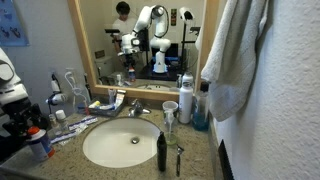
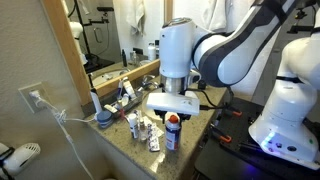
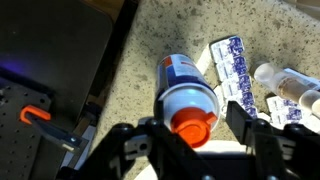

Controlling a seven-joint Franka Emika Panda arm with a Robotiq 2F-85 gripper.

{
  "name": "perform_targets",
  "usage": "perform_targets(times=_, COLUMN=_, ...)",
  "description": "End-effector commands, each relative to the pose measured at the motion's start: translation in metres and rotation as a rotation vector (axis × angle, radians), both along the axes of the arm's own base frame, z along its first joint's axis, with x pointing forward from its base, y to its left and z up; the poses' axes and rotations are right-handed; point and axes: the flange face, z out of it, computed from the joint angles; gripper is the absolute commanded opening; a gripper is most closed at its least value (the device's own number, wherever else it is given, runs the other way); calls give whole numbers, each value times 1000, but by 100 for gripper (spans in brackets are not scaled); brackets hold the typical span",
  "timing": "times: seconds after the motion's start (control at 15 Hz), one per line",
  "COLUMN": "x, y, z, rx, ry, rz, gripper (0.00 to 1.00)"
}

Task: Move the white can with the orange lid to the right side of the tap

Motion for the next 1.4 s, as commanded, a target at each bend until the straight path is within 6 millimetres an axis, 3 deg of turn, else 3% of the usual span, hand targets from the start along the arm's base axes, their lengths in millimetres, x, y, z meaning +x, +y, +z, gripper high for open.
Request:
perform_targets(times=0.0, x=-1, y=-1, z=4, rx=-31, ry=3, rz=-29, gripper=34)
perform_targets(times=0.13, x=0, y=-2, z=6, rx=-42, ry=4, rz=-32, gripper=25)
perform_targets(times=0.73, x=13, y=-12, z=15, rx=-70, ry=-33, rz=2, gripper=25)
perform_targets(times=1.07, x=29, y=-25, z=36, rx=-60, ry=-94, rz=-9, gripper=25)
perform_targets(times=1.33, x=44, y=-53, z=65, rx=-57, ry=-152, rz=-61, gripper=25)
